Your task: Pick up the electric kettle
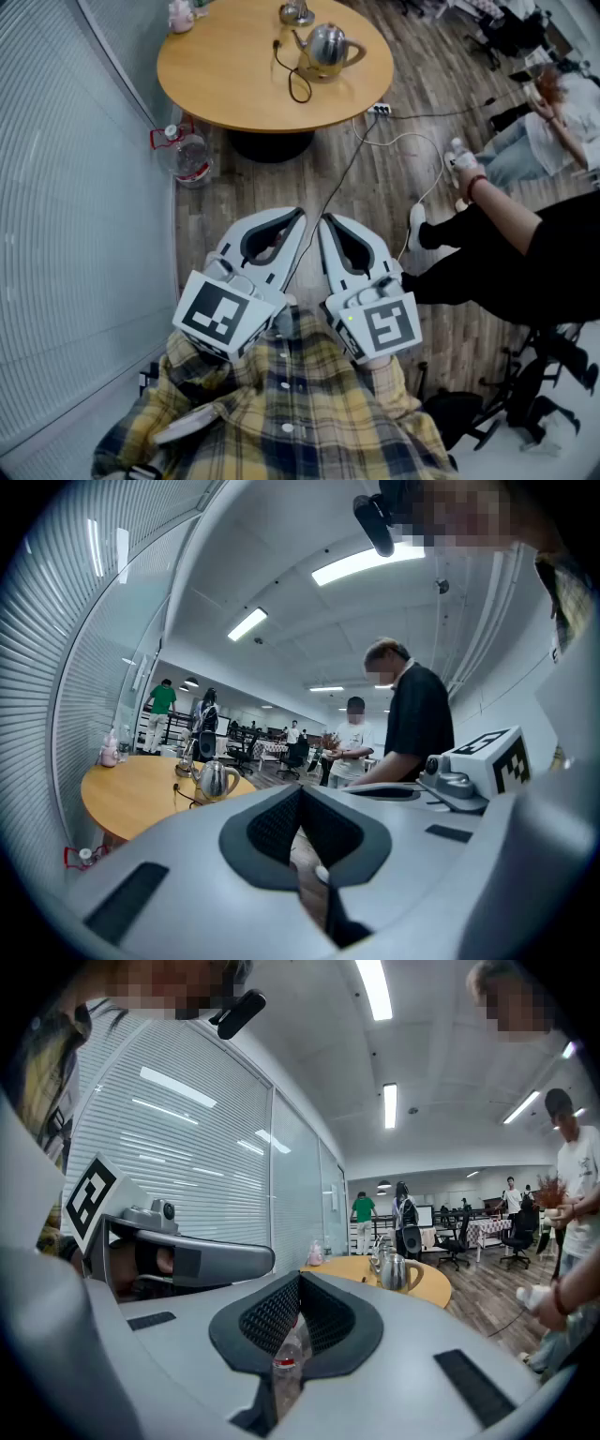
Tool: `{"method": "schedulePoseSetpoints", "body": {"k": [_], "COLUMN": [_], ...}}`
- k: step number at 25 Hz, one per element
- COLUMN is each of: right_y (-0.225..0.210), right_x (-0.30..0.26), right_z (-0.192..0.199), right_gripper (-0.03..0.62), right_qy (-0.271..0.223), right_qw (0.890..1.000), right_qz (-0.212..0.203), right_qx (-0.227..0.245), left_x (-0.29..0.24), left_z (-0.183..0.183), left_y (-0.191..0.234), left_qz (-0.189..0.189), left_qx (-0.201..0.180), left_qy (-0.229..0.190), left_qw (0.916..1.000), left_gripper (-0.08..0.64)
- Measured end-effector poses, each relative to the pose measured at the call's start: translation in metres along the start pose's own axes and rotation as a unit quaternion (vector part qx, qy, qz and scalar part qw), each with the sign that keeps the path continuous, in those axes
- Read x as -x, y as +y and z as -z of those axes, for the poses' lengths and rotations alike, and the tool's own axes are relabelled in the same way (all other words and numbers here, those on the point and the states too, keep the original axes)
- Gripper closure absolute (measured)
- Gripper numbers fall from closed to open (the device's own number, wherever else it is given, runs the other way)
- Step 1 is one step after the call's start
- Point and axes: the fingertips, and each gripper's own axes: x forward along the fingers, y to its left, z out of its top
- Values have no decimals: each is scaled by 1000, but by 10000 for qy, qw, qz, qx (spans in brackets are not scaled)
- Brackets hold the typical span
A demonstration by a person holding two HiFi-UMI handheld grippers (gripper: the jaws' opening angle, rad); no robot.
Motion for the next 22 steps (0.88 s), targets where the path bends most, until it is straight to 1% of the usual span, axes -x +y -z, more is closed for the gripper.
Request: {"method": "schedulePoseSetpoints", "body": {"k": [8,22], "right_y": [-3,-8], "right_x": [5,27], "right_z": [-1,2], "right_gripper": [561,561], "right_qy": [-22,-48], "right_qw": [10000,9999], "right_qz": [-50,-121], "right_qx": [-19,27], "left_x": [-4,-1], "left_z": [-1,1], "left_y": [-11,-28], "left_qz": [30,-159], "left_qx": [-68,-55], "left_qy": [-26,-185], "left_qw": [10000,9997], "left_gripper": [557,557]}}
